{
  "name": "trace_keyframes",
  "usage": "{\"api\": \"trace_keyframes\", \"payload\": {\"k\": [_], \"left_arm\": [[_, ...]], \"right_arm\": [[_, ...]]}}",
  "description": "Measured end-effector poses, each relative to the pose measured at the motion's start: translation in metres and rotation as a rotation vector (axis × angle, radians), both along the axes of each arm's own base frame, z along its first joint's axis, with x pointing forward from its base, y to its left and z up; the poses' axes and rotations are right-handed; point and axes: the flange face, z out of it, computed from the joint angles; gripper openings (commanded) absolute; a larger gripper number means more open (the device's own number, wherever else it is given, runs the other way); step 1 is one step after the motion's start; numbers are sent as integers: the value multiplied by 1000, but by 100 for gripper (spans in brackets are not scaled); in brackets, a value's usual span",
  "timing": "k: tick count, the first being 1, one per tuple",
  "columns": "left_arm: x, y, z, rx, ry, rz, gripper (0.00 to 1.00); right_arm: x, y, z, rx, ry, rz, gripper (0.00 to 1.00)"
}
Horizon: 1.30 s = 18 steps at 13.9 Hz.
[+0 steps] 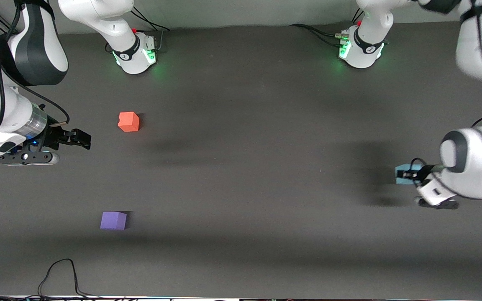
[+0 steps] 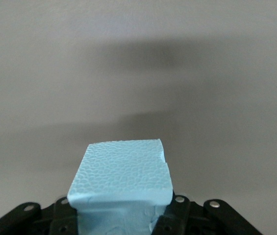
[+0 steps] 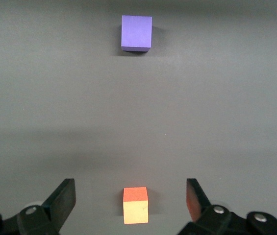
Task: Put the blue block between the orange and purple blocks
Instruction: 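Lift the blue block with the left gripper and carry it toward the table middle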
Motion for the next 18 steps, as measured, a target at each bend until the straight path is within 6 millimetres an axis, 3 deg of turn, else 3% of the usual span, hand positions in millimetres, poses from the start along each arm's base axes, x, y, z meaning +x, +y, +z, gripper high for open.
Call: {"api": "trace_keyframes", "payload": {"k": [3, 5, 7, 10, 13, 15, 18], "left_arm": [[-48, 21, 145, 0, -24, 42, 28], [-81, 15, 215, 0, -69, 44, 28], [-104, -2, 262, -2, -131, 26, 28], [-120, -23, 291, -31, -183, 18, 29], [-117, -50, 292, -23, -183, 65, 27], [-114, -107, 289, 0, -176, 94, 27], [-105, -225, 271, 24, -173, 143, 27]], "right_arm": [[0, 0, 0, 0, -3, 0, 100], [0, 0, -2, 0, -2, 0, 100], [-1, -1, -4, 0, 0, -1, 100], [0, -2, -6, 0, -3, -3, 100], [0, -2, -7, 1, -6, -3, 100], [0, -3, -7, 1, -7, -3, 100], [0, -3, -7, 1, -7, -4, 100]]}}
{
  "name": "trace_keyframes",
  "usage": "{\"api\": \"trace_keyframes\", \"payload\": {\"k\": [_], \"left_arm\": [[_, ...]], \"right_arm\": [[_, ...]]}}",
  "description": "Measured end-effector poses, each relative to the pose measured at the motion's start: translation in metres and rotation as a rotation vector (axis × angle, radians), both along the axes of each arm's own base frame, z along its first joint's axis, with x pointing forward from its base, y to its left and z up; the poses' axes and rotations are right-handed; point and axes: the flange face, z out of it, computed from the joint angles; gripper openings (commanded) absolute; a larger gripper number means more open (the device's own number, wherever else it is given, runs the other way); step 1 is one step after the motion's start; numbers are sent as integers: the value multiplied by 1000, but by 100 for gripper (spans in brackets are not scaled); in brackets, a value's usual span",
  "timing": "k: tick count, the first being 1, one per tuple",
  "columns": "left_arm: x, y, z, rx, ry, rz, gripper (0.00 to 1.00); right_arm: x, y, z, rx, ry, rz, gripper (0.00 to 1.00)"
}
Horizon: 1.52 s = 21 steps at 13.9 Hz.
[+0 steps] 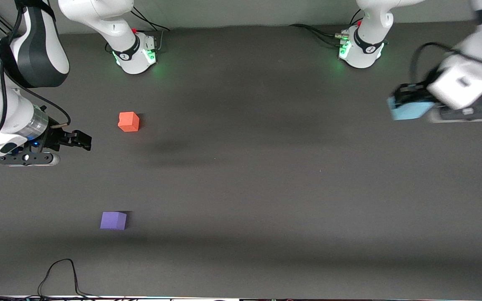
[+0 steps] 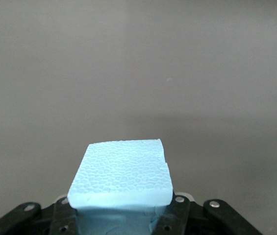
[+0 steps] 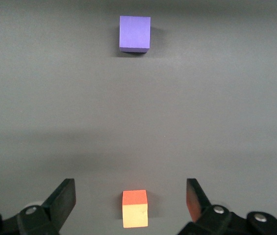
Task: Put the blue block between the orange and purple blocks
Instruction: 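Lift the blue block with the left gripper and carry it toward the table middle, then lower the blue block and open the left gripper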
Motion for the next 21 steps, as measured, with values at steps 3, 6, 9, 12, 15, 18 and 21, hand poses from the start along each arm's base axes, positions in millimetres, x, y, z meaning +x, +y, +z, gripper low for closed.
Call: {"api": "trace_keyframes", "payload": {"k": [3, 6, 9, 12, 15, 18, 21], "left_arm": [[5, -123, -45, -17, 27, 53, 28], [14, -232, -110, -24, -11, 119, 28], [10, -315, -210, 0, -59, 164, 29], [-8, -357, -306, 44, -70, 148, 31], [-17, -371, -355, 59, -69, 136, 38], [-39, -397, -386, 51, -109, 137, 79], [-60, -418, -401, 69, -154, 117, 100]], "right_arm": [[0, 0, 0, 0, 1, 0, 100], [-1, 0, -1, 0, 1, 0, 100], [-1, 0, -1, 0, 1, 0, 100], [-1, 0, -2, 0, 1, 0, 100], [-1, 0, -2, 0, 1, 0, 100], [-1, 0, -2, 0, 2, 0, 100], [-1, 0, -3, 0, 4, 0, 100]]}}
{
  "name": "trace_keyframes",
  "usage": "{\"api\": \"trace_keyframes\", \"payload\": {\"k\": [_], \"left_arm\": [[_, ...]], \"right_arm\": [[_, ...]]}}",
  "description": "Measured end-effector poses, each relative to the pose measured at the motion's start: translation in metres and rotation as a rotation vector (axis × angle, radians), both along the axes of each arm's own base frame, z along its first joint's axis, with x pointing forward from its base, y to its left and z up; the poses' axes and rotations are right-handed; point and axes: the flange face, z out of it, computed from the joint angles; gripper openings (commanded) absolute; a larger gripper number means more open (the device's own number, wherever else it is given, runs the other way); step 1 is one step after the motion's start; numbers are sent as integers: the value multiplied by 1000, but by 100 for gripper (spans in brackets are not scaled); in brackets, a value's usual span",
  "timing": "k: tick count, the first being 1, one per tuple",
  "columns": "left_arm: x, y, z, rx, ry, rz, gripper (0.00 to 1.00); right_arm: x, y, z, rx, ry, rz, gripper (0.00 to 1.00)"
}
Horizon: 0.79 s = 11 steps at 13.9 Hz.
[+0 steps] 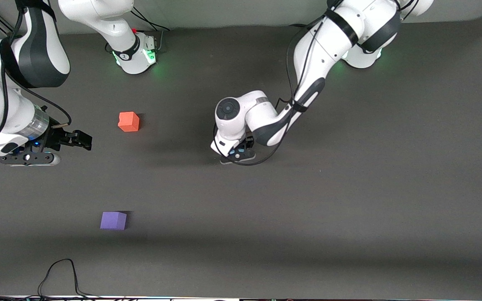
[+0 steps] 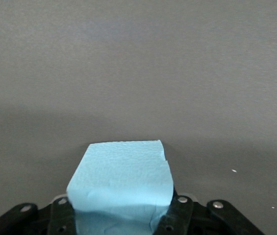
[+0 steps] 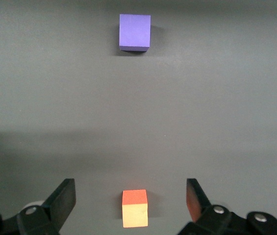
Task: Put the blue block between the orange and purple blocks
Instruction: 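Lower the blue block and open the left gripper, then withdraw the left gripper while the right gripper moves toward the blue block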
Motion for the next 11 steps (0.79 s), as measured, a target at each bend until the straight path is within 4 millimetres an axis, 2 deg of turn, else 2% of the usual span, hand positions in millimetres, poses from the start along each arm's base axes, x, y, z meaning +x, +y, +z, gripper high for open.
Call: {"api": "trace_keyframes", "payload": {"k": [2, 4, 5, 7, 8, 9, 11], "left_arm": [[15, 6, 9, -7, -18, 23, 100], [45, 28, 30, 2, -29, 57, 100], [59, 42, 47, 11, -31, 60, 100], [89, 79, 100, 14, -20, 49, 100], [106, 107, 133, 7, -17, 35, 100], [125, 145, 167, -9, -17, 30, 100], [154, 239, 228, -30, -40, 48, 100]], "right_arm": [[0, 0, -1, 0, 2, 0, 100], [0, 0, -1, 0, 2, 0, 100], [0, 0, -1, 0, 3, 0, 100], [0, 0, -1, 0, 3, 0, 100], [0, 0, -1, 0, 2, 1, 100], [0, 1, -1, 0, 1, 2, 100], [1, 1, -1, 1, -9, 3, 100]]}}
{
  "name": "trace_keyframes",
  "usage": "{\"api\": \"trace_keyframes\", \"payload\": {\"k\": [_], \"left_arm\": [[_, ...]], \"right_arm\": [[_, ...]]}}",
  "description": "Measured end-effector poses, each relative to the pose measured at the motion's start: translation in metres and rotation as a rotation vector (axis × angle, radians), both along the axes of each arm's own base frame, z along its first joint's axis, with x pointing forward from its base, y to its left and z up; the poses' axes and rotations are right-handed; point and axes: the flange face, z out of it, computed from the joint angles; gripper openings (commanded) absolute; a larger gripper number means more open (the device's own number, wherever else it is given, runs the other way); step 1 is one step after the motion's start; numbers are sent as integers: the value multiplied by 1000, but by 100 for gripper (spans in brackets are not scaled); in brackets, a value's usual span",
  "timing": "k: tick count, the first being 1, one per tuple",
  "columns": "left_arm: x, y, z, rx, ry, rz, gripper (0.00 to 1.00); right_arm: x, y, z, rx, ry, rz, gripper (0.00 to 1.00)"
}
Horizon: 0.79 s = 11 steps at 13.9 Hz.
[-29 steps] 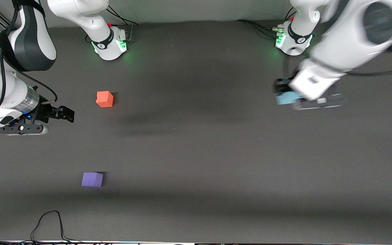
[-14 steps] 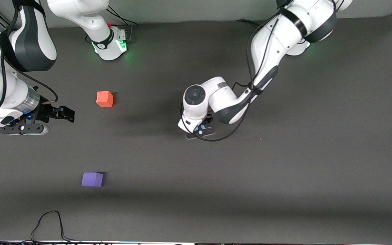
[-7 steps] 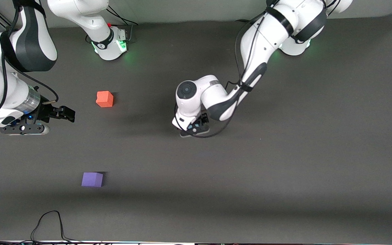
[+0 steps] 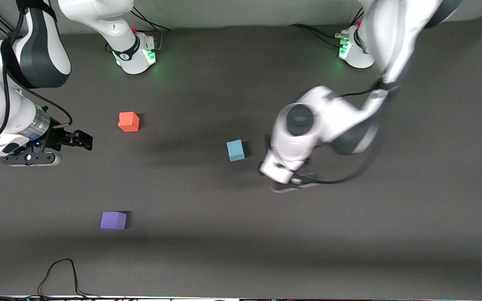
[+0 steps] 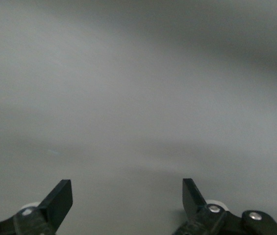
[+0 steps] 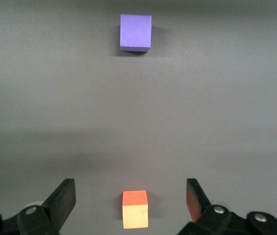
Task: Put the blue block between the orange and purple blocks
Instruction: 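Withdraw the left gripper while the right gripper moves toward the blue block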
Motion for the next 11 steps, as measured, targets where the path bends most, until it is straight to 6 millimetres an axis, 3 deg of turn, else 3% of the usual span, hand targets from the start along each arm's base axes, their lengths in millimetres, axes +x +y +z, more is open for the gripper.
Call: {"api": "trace_keyframes", "payload": {"k": [2, 3, 7, 11], "left_arm": [[-2, 90, 42, 40, 10, -14, 100], [-12, 121, 58, 54, 40, -33, 100], [-57, 198, 115, 92, 115, -92, 100], [-76, 269, 132, 123, 140, -130, 100]], "right_arm": [[0, 1, 1, 1, -5, 2, 100], [0, 2, 2, 1, -6, 3, 100], [1, 10, -4, 30, -9, 4, 100], [1, 68, -13, 61, -33, 32, 100]]}}
